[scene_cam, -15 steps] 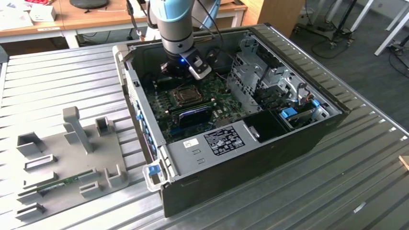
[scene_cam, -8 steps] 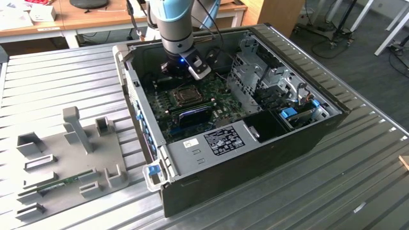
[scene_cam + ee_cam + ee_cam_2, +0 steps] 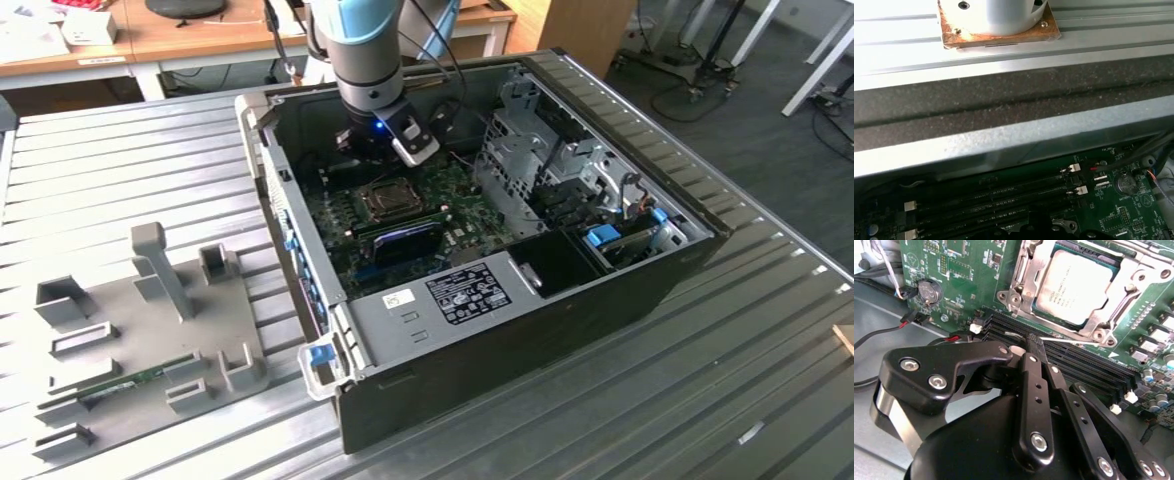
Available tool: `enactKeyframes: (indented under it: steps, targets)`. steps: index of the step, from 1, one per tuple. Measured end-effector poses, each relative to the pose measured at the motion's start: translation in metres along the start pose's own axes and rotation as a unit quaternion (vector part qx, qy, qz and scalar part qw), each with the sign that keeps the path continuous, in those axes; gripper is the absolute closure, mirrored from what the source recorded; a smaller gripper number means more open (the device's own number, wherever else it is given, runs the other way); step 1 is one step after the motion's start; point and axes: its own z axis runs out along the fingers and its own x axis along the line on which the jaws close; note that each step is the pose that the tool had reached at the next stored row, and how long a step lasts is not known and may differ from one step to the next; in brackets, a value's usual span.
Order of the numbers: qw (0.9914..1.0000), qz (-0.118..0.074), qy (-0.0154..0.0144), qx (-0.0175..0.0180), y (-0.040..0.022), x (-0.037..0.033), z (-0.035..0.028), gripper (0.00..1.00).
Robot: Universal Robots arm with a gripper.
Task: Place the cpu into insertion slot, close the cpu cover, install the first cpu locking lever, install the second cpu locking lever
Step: 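Install the first cpu locking lever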
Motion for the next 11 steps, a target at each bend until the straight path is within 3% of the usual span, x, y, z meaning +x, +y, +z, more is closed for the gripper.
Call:
enactKeyframes:
  steps: [11]
  targets:
    - [1.0,0.003,-0.0006,-0.0007,0.0011,0.0003,0.0003,0.89]
